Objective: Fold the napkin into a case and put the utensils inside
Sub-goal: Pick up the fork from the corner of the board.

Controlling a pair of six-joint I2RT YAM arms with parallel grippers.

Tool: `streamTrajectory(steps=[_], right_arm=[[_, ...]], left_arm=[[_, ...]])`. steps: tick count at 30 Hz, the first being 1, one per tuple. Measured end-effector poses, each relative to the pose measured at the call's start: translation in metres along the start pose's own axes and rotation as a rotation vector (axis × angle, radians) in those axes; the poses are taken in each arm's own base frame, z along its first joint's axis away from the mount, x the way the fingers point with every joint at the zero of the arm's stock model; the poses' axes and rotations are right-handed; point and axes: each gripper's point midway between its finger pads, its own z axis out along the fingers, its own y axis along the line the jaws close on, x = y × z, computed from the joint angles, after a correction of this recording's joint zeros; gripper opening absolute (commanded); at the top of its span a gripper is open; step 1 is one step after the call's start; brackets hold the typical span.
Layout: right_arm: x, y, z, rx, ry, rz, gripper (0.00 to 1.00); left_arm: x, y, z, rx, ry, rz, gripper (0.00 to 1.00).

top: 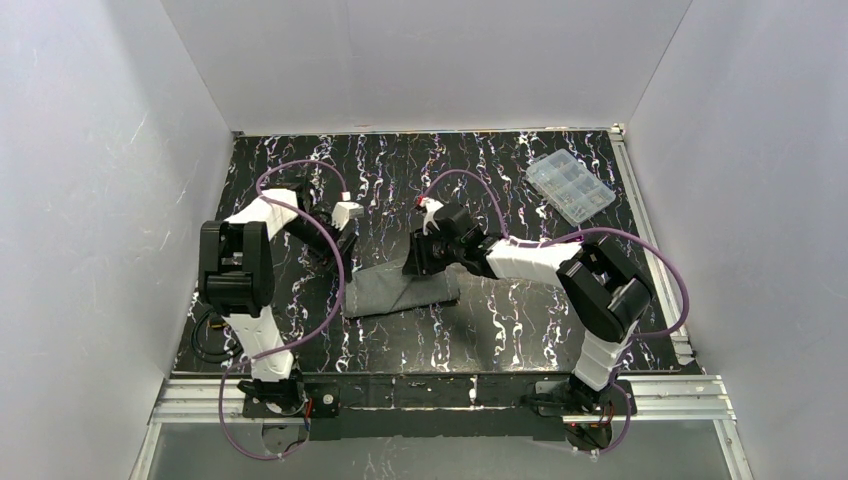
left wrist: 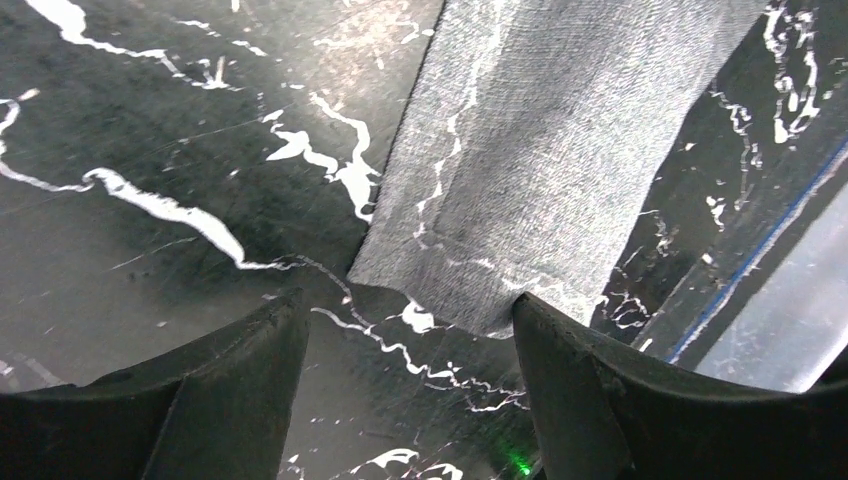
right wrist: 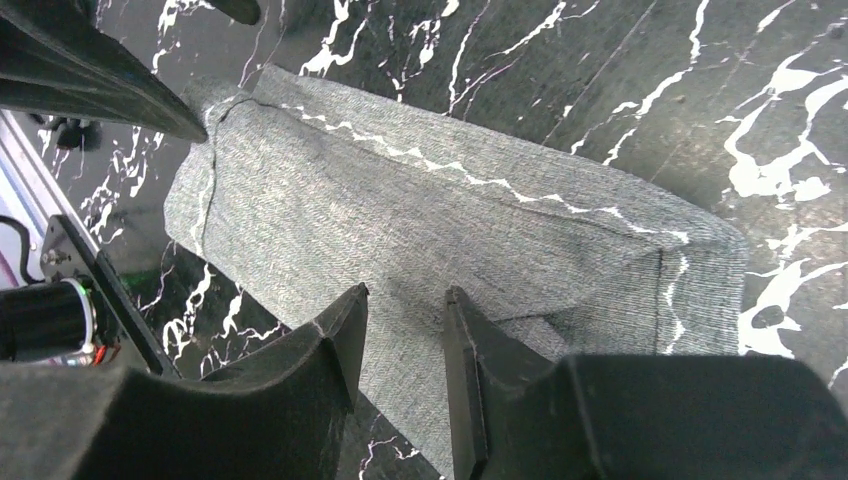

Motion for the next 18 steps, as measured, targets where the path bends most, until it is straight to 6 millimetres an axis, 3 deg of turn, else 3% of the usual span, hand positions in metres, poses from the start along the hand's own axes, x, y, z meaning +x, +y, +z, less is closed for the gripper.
streamTrajectory(steps=[3,4,7,9,11,15,18], right_arm=[[-0.001,-0.002,0.000,0.014,-0.005,-0.001,0.45],[-0.002,-0.004,0.000,0.021,-0.007,-0.001,0.46],[-0.002,-0.006,-0.001,0.041,-0.003,-0.003,0.52],[-0.005,-0.010,-0.002,0.069,-0.002,-0.004,0.69],[-0.011,-0.015,-0.007,0.103,-0.011,-0.007,0.96],[-0.038,-0.042,-0.038,0.210,-0.065,0.013,0.99],[-0.080,-0.085,-0.084,0.317,-0.177,0.105,0.99]], left_arm=[[-0.001,0.005,-0.007,-0.049,0.005,0.018,0.77],[-0.001,0.005,-0.010,-0.061,0.004,0.025,0.94],[-0.004,0.000,-0.021,-0.086,-0.007,0.048,0.98],[-0.006,-0.006,-0.029,-0.096,-0.019,0.059,0.98],[-0.007,-0.013,-0.037,-0.108,-0.033,0.071,0.98],[-0.017,-0.025,-0.061,-0.149,-0.067,0.084,0.98],[-0.042,-0.024,-0.092,-0.245,-0.131,0.096,0.98]])
